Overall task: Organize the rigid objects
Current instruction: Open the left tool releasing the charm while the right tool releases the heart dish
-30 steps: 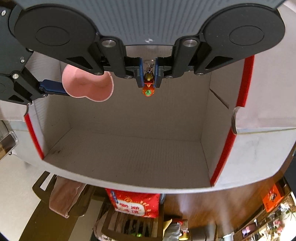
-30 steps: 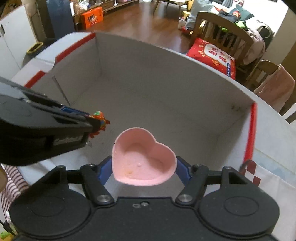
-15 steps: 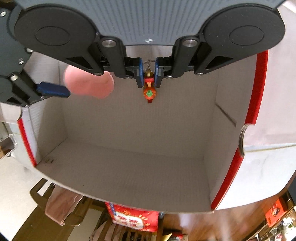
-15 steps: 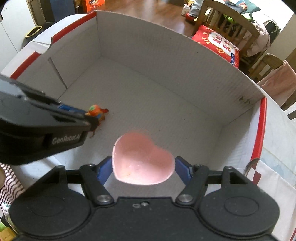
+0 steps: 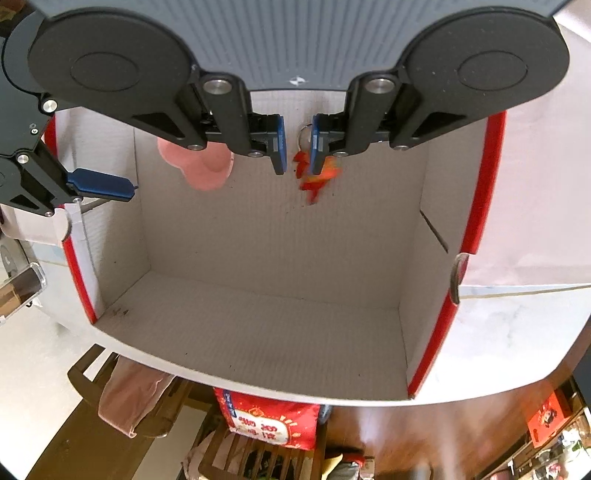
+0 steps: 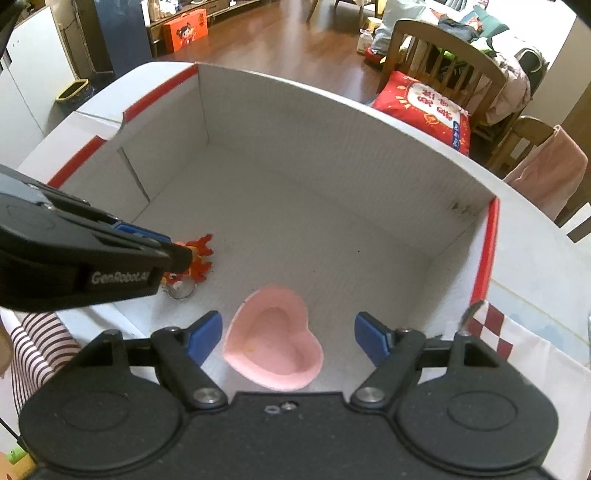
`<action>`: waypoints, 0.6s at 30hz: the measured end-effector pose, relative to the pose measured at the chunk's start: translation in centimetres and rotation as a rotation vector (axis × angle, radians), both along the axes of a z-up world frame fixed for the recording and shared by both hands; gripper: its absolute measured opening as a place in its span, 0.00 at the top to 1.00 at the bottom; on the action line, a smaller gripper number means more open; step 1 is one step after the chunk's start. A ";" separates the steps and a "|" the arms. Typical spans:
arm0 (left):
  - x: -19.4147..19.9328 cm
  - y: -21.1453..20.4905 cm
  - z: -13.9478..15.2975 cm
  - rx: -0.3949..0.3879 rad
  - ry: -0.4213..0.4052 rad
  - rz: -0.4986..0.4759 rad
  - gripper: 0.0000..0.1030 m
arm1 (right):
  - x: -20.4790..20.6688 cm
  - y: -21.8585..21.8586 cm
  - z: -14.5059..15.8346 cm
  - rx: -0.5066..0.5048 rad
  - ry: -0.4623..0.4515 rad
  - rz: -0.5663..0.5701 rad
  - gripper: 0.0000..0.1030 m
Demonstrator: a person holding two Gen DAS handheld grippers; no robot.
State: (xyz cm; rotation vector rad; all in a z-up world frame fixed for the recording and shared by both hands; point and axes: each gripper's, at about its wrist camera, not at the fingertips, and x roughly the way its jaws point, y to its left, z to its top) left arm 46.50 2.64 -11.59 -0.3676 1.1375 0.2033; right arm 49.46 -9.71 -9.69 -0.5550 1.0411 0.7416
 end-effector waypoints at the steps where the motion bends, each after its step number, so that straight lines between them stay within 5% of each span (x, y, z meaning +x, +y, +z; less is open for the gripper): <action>1: -0.4 -0.1 0.3 0.005 -0.005 0.001 0.89 | 0.0 -0.2 0.2 0.008 0.000 -0.003 0.24; 18: -4.3 -2.8 5.6 0.145 -0.134 -0.045 0.88 | -3.0 -2.7 4.4 0.117 -0.072 -0.036 0.18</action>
